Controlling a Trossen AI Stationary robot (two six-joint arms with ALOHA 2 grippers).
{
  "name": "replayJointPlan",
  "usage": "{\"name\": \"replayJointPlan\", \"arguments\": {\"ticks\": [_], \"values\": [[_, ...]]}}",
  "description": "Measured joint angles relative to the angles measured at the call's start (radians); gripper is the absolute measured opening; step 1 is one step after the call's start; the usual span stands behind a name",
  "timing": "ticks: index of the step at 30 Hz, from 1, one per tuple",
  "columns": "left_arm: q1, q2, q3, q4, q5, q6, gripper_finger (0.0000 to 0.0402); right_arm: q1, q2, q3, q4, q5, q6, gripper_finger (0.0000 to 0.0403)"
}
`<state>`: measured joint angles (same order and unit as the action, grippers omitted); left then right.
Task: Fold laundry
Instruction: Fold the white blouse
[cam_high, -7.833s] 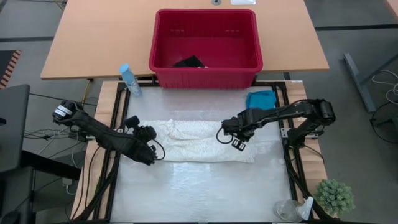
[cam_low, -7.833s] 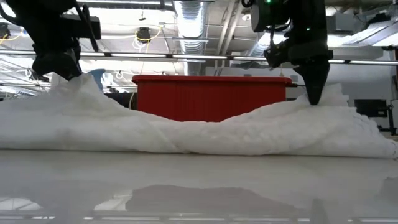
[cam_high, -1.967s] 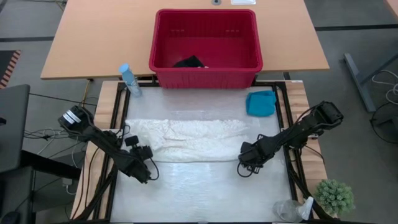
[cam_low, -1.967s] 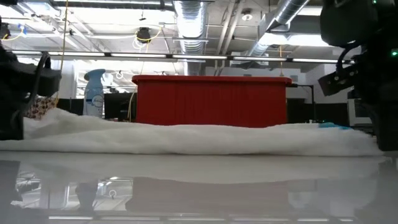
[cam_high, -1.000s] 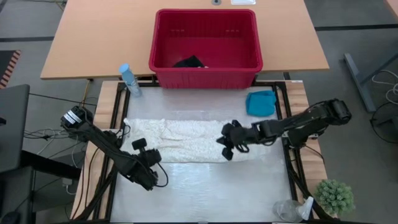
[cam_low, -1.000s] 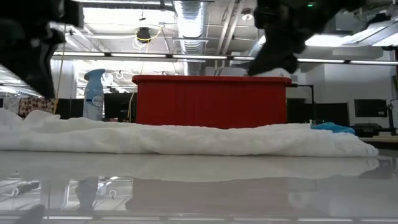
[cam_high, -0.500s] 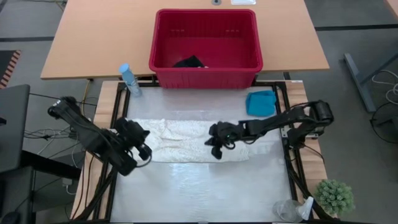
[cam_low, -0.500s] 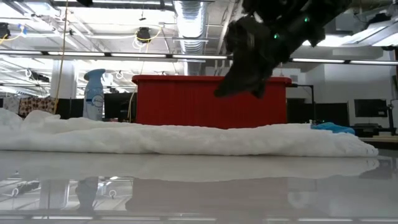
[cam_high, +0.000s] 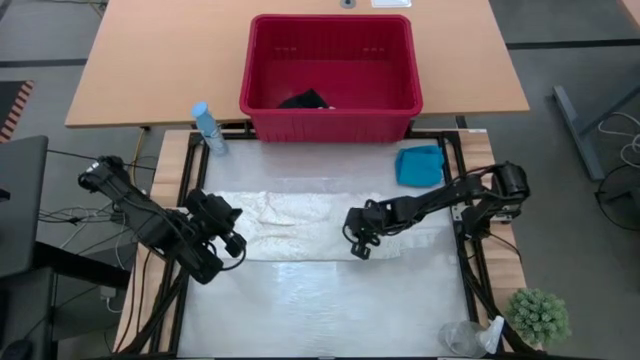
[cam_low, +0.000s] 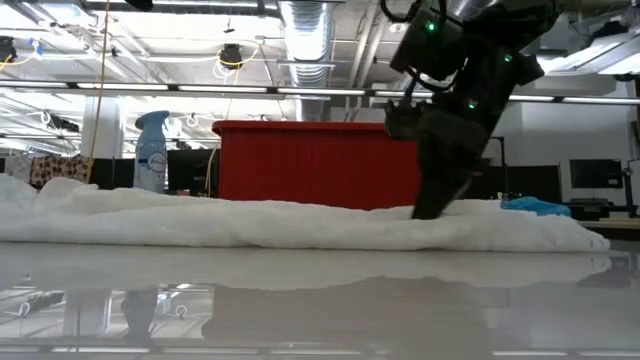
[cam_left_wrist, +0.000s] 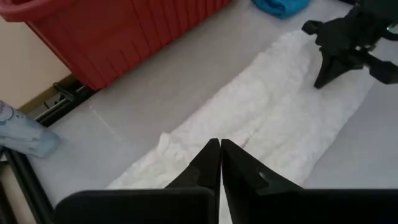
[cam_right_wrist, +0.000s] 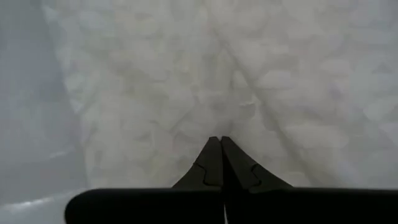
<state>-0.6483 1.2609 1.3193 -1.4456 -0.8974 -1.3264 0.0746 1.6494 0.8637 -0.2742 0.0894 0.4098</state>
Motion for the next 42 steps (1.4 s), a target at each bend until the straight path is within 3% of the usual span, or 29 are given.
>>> {"name": "replayJointPlan", "arguments": {"ticks": [9,14,20,25,30,42], "values": [[0.0,0.013,0.0,-0.006,0.04,0.027,0.0003,0.013,-0.006,-0.016,-0.134,0.013,-0.021,0.0015],[0.0,0.013,0.0,-0.031,0.087,0.068,0.0003,0.011,-0.029,-0.01,-0.092,-0.008,-0.027,0.0027],[-0.002,-0.03,-0.001,-0.04,0.134,0.026,0.0003,0.0,-0.134,0.106,-0.106,-0.018,-0.038,0.0065],[-0.003,-0.102,-0.001,-0.038,0.106,-0.033,0.0004,0.009,-0.156,0.208,0.055,0.012,-0.229,0.0083],[-0.002,-0.184,-0.001,-0.038,0.089,-0.005,0.0004,-0.001,-0.016,0.353,0.211,0.041,-0.455,0.0111],[-0.003,-0.288,-0.001,-0.038,0.085,0.045,0.0004,0.022,0.461,0.902,0.134,0.041,-0.735,0.024]]}}
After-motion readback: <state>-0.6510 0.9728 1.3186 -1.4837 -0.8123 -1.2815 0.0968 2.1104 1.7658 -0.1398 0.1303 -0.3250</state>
